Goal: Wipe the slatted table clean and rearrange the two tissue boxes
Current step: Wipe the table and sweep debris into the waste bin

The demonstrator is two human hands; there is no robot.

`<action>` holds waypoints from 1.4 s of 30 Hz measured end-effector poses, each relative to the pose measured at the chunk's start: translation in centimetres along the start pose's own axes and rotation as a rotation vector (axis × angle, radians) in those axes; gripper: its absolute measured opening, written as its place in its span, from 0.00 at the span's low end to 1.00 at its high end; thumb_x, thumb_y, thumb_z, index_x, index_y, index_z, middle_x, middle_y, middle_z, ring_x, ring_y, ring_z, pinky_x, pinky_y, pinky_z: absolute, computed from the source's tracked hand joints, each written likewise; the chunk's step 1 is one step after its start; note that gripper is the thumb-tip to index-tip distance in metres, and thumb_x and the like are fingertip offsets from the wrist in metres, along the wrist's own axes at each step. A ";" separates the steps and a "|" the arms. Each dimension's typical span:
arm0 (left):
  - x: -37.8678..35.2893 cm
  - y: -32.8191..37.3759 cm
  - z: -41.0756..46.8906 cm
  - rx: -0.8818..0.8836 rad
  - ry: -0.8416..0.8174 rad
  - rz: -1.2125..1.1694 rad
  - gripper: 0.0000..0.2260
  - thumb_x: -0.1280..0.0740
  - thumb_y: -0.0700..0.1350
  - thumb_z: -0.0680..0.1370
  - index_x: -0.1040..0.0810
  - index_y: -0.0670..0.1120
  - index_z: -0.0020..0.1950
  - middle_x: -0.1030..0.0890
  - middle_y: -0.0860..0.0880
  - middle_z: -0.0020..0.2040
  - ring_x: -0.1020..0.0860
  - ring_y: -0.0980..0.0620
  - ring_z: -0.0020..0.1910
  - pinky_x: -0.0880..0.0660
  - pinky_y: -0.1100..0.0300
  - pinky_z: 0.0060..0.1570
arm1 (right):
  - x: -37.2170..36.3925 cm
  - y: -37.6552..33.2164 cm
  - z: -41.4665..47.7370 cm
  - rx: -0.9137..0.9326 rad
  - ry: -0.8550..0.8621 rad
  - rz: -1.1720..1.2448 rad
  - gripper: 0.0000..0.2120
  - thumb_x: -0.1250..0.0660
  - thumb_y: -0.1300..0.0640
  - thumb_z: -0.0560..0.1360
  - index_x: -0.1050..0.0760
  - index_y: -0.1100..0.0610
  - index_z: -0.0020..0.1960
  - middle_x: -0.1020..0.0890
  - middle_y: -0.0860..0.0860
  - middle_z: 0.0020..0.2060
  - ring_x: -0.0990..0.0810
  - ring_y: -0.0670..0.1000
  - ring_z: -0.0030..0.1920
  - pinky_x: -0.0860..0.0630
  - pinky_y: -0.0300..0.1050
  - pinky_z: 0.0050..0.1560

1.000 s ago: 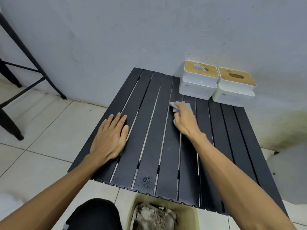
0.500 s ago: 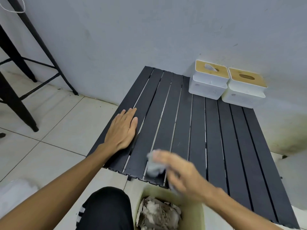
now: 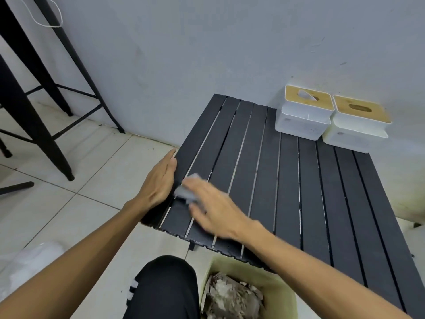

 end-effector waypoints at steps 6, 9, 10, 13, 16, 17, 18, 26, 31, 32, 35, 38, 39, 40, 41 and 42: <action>0.5 -1.8 0.2 0.129 -0.102 -0.184 0.24 0.56 0.60 0.84 0.42 0.56 0.79 0.35 0.55 0.77 0.37 0.60 0.73 0.46 0.63 0.69 | -2.5 -1.5 -0.3 0.107 -0.114 -0.218 0.27 0.47 0.37 0.82 0.40 0.45 0.78 0.42 0.52 0.80 0.51 0.54 0.81 0.55 0.54 0.80; 0.8 -1.6 0.0 0.163 -0.116 -0.265 0.24 0.56 0.60 0.84 0.43 0.58 0.79 0.32 0.56 0.75 0.38 0.64 0.70 0.48 0.63 0.68 | -1.6 2.8 4.1 -0.019 -0.030 -0.275 0.26 0.48 0.39 0.82 0.34 0.48 0.76 0.36 0.54 0.78 0.48 0.58 0.80 0.53 0.58 0.79; 1.0 -1.6 0.0 0.174 -0.126 -0.278 0.24 0.56 0.61 0.83 0.43 0.58 0.79 0.32 0.57 0.75 0.39 0.64 0.71 0.49 0.62 0.69 | -1.1 4.4 5.6 -0.084 0.011 -0.279 0.26 0.47 0.40 0.82 0.34 0.50 0.76 0.36 0.54 0.77 0.48 0.59 0.80 0.52 0.59 0.79; 1.2 -1.0 -0.4 0.213 -0.153 -0.312 0.24 0.57 0.61 0.83 0.46 0.58 0.80 0.32 0.59 0.74 0.39 0.63 0.70 0.48 0.63 0.65 | 0.4 9.1 9.1 -0.353 0.114 -0.242 0.26 0.47 0.41 0.83 0.36 0.52 0.77 0.37 0.55 0.78 0.50 0.60 0.80 0.53 0.58 0.79; 1.5 -1.0 -0.3 0.229 -0.145 -0.318 0.25 0.58 0.61 0.83 0.48 0.57 0.80 0.33 0.57 0.75 0.41 0.63 0.70 0.50 0.63 0.64 | 0.4 9.1 10.8 -0.416 0.121 -0.170 0.28 0.45 0.38 0.82 0.35 0.51 0.76 0.34 0.53 0.76 0.44 0.59 0.79 0.45 0.56 0.78; 1.7 -1.2 -0.2 0.235 -0.138 -0.322 0.26 0.58 0.61 0.83 0.49 0.57 0.80 0.33 0.56 0.75 0.41 0.61 0.72 0.51 0.62 0.64 | 0.0 8.1 10.8 -0.368 0.095 -0.147 0.28 0.44 0.37 0.81 0.33 0.51 0.76 0.32 0.51 0.75 0.42 0.57 0.78 0.40 0.56 0.76; 1.8 -1.5 -0.1 0.243 -0.128 -0.331 0.26 0.58 0.61 0.83 0.49 0.56 0.80 0.34 0.55 0.76 0.42 0.59 0.75 0.51 0.62 0.65 | -0.5 6.7 10.5 -0.303 0.057 -0.129 0.27 0.42 0.37 0.80 0.32 0.49 0.75 0.30 0.49 0.74 0.40 0.55 0.78 0.36 0.56 0.74; 2.2 -2.8 0.5 0.264 -0.148 -0.314 0.27 0.59 0.65 0.82 0.44 0.59 0.79 0.32 0.57 0.75 0.43 0.54 0.77 0.54 0.51 0.74 | -5.8 -7.5 1.8 0.380 -0.114 -0.040 0.18 0.36 0.51 0.81 0.26 0.57 0.69 0.24 0.54 0.66 0.30 0.54 0.71 0.40 0.44 0.77; 1.9 -2.4 0.5 0.239 -0.164 -0.307 0.28 0.59 0.65 0.81 0.38 0.57 0.77 0.28 0.57 0.72 0.41 0.54 0.75 0.55 0.48 0.76 | -5.7 -5.8 3.1 0.338 -0.167 0.042 0.15 0.39 0.54 0.83 0.25 0.53 0.69 0.23 0.51 0.65 0.31 0.52 0.72 0.33 0.48 0.74; 2.1 -2.4 0.6 0.238 -0.155 -0.323 0.28 0.59 0.64 0.81 0.37 0.57 0.77 0.28 0.56 0.72 0.41 0.55 0.75 0.54 0.49 0.76 | -5.2 -4.5 4.3 0.280 -0.138 0.038 0.15 0.40 0.54 0.83 0.25 0.51 0.68 0.23 0.50 0.64 0.31 0.52 0.72 0.34 0.46 0.74; 2.7 -2.6 0.8 0.239 -0.124 -0.338 0.27 0.58 0.62 0.83 0.37 0.54 0.77 0.32 0.51 0.75 0.39 0.54 0.76 0.51 0.53 0.75 | -1.9 0.0 8.0 0.058 0.059 0.001 0.15 0.40 0.58 0.82 0.22 0.52 0.65 0.20 0.51 0.62 0.30 0.57 0.70 0.37 0.51 0.75; 2.8 -2.9 0.6 0.234 -0.140 -0.261 0.27 0.59 0.63 0.82 0.38 0.56 0.78 0.35 0.53 0.77 0.40 0.53 0.77 0.50 0.50 0.77 | 1.1 6.0 10.6 -0.280 0.259 -0.045 0.14 0.40 0.61 0.82 0.22 0.56 0.65 0.21 0.55 0.63 0.33 0.62 0.71 0.41 0.54 0.75; 2.8 -2.9 0.6 0.229 -0.147 -0.245 0.28 0.59 0.63 0.82 0.39 0.56 0.78 0.35 0.53 0.77 0.40 0.53 0.77 0.50 0.50 0.77 | 1.4 7.7 11.0 -0.385 0.286 -0.080 0.15 0.41 0.59 0.82 0.24 0.56 0.67 0.22 0.54 0.65 0.36 0.62 0.74 0.41 0.56 0.75; 2.7 -3.0 0.5 0.226 -0.150 -0.239 0.28 0.59 0.63 0.82 0.40 0.56 0.78 0.36 0.54 0.77 0.41 0.53 0.77 0.50 0.50 0.77 | 1.4 8.8 11.3 -0.457 0.300 -0.119 0.16 0.41 0.59 0.83 0.25 0.56 0.69 0.24 0.54 0.67 0.38 0.62 0.75 0.42 0.57 0.76; 2.7 -2.9 0.5 0.215 -0.149 -0.232 0.28 0.59 0.63 0.82 0.40 0.55 0.78 0.37 0.55 0.78 0.41 0.53 0.77 0.50 0.50 0.77 | 1.3 9.2 11.5 -0.481 0.311 -0.158 0.16 0.41 0.58 0.83 0.25 0.56 0.69 0.24 0.55 0.67 0.37 0.62 0.75 0.41 0.57 0.76; 2.7 -2.8 0.5 0.204 -0.144 -0.227 0.28 0.59 0.63 0.82 0.40 0.55 0.79 0.37 0.55 0.78 0.41 0.53 0.77 0.50 0.51 0.77 | 1.1 8.9 11.6 -0.465 0.315 -0.183 0.16 0.41 0.59 0.83 0.24 0.57 0.68 0.23 0.54 0.66 0.34 0.61 0.73 0.38 0.57 0.74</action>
Point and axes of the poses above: each hand's wrist, its own z-axis towards the middle knuckle, its own x-axis out of the back of the hand, y = z × x, the point moved 8 cm from there along z, towards the middle knuckle
